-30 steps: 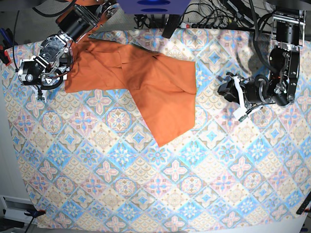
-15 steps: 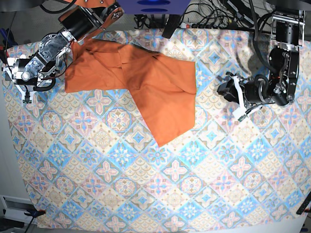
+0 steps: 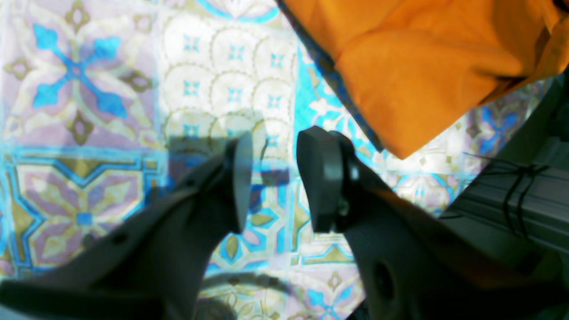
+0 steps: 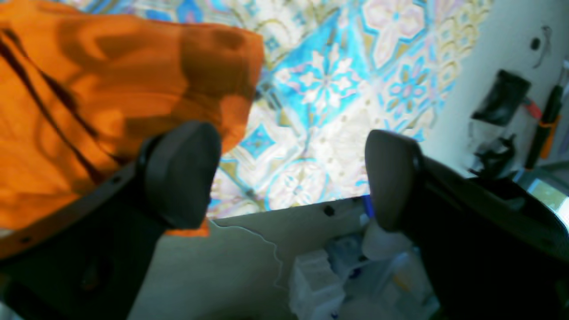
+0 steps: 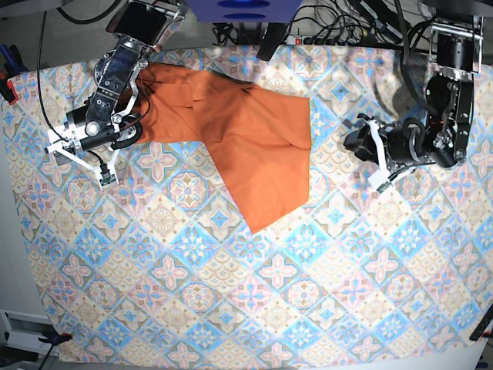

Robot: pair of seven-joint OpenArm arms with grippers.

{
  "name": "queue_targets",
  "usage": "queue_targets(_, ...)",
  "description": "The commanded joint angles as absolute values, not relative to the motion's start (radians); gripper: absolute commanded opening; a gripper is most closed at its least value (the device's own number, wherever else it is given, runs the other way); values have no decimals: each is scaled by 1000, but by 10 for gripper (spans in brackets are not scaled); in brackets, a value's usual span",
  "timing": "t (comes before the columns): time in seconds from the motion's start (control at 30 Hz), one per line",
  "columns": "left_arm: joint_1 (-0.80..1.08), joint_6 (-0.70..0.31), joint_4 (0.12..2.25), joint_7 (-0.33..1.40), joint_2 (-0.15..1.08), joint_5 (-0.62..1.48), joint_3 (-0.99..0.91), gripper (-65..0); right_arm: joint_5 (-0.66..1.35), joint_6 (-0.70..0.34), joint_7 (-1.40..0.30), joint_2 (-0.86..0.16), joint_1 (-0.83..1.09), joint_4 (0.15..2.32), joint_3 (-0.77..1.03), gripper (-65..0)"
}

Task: Fold the T-shirt properly

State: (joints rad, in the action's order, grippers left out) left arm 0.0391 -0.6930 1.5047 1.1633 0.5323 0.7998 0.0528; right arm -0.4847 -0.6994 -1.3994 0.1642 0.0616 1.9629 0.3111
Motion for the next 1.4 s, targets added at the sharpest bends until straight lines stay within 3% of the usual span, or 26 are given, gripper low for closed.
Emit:
queue_targets(0.0,25,-698,1520,1150,550,816,47,-438,-450,-698,-1396,157,54,1979,312,-135)
queue_targets(0.47,24,-698,1520,1147,552,816,111,-438,225,-698,-1396,157,108,1916,650,-135)
queue_targets(1.37,27,-698,1520,1150,559,816,104,-440,272,-698,-1396,102,150,1644,766,-135)
